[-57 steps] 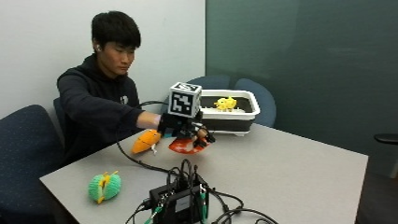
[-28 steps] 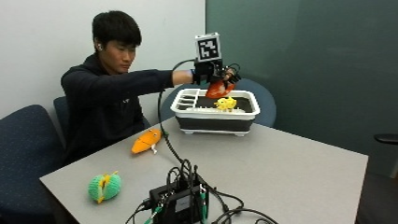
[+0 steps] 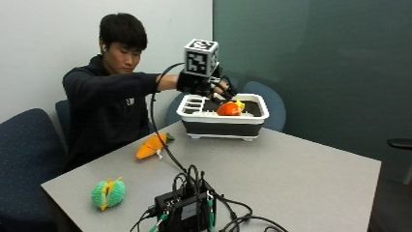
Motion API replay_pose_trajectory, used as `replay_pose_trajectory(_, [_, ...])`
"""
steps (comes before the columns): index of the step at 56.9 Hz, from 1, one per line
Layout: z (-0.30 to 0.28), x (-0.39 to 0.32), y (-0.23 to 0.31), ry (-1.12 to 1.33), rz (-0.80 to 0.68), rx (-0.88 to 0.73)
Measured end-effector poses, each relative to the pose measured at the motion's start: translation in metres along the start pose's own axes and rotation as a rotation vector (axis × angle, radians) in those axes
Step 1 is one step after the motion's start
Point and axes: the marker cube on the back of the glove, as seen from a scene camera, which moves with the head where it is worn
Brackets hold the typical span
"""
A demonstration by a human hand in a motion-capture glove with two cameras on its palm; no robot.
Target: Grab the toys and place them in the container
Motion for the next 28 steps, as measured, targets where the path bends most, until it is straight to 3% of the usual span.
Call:
replay_pose_trajectory(6, [-0.007,0.048,0.054,0.098,0.165,0.024])
replay_pose_trajectory(14, [-0.025,0.150,0.115,0.157,0.615,0.034])
replay_pose_trajectory(19, [-0.020,0.211,0.134,0.244,0.840,0.185])
replay_pose_trajectory(22, [0.006,0.226,0.165,0.194,0.899,0.078])
replay_pose_trajectory(28, [0.039,0.250,0.187,0.047,1.175,-0.082])
